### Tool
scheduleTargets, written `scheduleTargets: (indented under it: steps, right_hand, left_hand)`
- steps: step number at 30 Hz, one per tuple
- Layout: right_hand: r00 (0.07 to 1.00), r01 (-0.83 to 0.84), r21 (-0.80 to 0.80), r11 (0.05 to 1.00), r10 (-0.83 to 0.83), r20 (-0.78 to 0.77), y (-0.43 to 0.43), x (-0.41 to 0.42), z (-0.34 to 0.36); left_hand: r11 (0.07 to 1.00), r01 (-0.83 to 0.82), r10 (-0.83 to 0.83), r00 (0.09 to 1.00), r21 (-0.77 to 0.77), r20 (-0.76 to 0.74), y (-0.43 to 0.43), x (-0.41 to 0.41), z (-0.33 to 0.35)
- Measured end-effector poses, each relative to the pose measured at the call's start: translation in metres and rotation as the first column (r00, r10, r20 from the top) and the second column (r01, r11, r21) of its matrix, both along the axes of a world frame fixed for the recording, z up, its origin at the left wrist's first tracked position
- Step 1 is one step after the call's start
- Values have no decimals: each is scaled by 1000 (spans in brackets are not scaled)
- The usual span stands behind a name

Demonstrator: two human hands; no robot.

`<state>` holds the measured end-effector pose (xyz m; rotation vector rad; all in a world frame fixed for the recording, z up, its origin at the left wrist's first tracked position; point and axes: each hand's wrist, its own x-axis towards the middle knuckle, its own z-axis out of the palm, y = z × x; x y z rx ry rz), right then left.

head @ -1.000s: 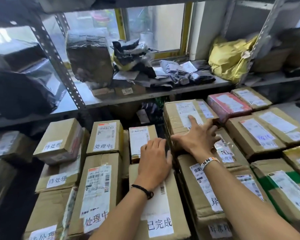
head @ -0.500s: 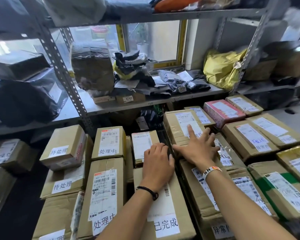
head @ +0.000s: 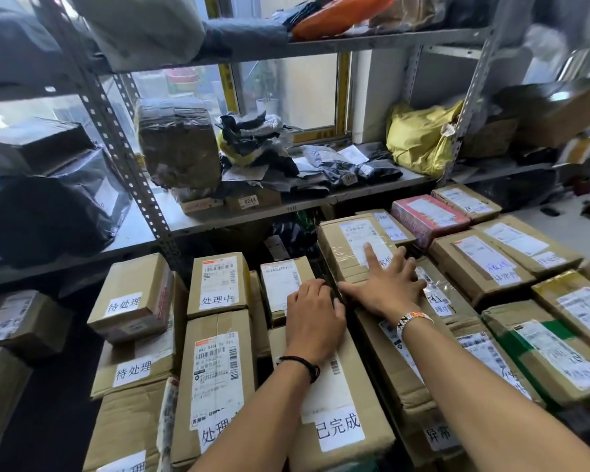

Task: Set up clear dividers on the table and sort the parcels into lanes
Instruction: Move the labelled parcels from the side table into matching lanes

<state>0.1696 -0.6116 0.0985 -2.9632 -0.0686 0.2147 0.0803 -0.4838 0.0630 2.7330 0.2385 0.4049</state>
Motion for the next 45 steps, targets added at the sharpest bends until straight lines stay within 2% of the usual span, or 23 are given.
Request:
scheduleTargets:
  steps: [31, 36, 38, 40, 45]
  right_hand:
    - [1000, -20, 11, 1000, 19, 5, -8, -5, -9]
    - [1000, -28, 61, 998, 27, 17, -5, -6, -3]
    - [996, -28, 90, 996, 21, 84, -5, -16, -1]
    - [975, -60, 107, 992, 35, 219, 2, -24, 8]
    - [865, -272, 211, 939, 142, 482, 90, -57, 43]
  left_hand:
    - [999, 8, -8, 1000, -52, -5, -5, -6, -3]
    - [998, 11, -8, 998, -55, 58, -2, -5, 7]
    - [997, 19, -13, 996, -71, 86, -1, -7, 10]
    - [996, 20, -8, 990, -85, 140, 4, -11, 21]
    - [994, -80, 98, 960, -78, 261, 74, -42, 51]
